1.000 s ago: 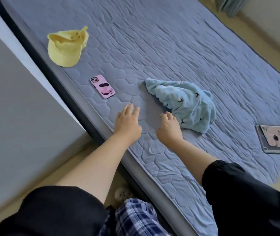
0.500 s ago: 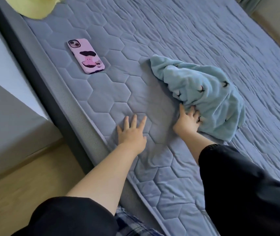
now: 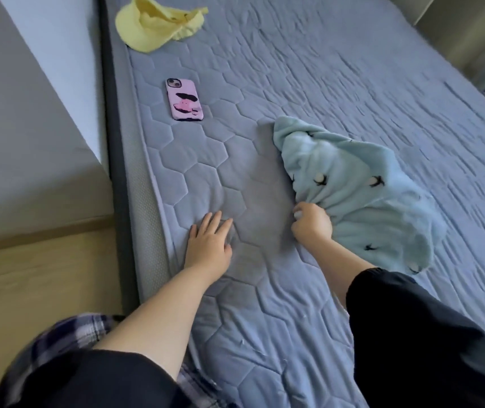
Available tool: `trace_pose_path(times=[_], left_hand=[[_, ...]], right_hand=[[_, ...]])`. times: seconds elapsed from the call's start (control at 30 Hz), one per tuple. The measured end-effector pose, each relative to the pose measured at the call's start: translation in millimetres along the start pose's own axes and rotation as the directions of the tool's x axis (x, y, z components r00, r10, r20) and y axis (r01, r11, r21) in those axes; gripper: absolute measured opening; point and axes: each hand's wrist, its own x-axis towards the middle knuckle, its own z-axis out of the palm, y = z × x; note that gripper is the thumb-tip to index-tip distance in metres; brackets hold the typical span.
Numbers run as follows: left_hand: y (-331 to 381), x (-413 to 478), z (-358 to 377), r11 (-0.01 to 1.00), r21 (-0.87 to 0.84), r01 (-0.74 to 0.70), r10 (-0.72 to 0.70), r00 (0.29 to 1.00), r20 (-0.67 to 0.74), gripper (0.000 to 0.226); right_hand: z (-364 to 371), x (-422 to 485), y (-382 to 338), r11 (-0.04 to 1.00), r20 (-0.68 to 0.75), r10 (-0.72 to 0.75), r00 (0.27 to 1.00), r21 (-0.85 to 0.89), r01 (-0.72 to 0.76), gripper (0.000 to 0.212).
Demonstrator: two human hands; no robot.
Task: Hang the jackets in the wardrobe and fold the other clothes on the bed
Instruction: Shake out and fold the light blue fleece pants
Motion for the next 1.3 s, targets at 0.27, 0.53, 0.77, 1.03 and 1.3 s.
trace_pose_path(times=[0.27,0.53,0.77,1.03,1.3], left_hand=[[2,-25,-43,0.365,-0.883,0.295,-0.362,0.919,0.158,0.025],[-16,-52,-80,-0.517,-0.826,0.227,-0.091,0.944,0.316,0.057],[-16,-55,-83,-0.427,-0.898,0.108,-0.138,0.973,0.183,0.061],[-14,-50,-81,-0.406,-0.906,0.116,-0.138,0.973,0.186,0.057],[-21,-50,-84,-0.515,-0.853,0.077,-0.312,0.911,0.271,0.03]], right_hand=[[-114,-64,-72,0.314,0.253,-0.397,0.882,0.941,-0.129,0.046],[-146,-65,-105,0.222,0.07,-0.441,0.895,0.974,0.034,0.058],[-53,-61,-40,0.961,0.367,-0.267,0.891,0.038,0.272,0.123],[-72,-82,-61,0.867,0.316,-0.326,0.891,0.475,0.149,0.017],[-153,-74,-144,0.128,0.15,-0.404,0.902,0.986,-0.106,0.034]])
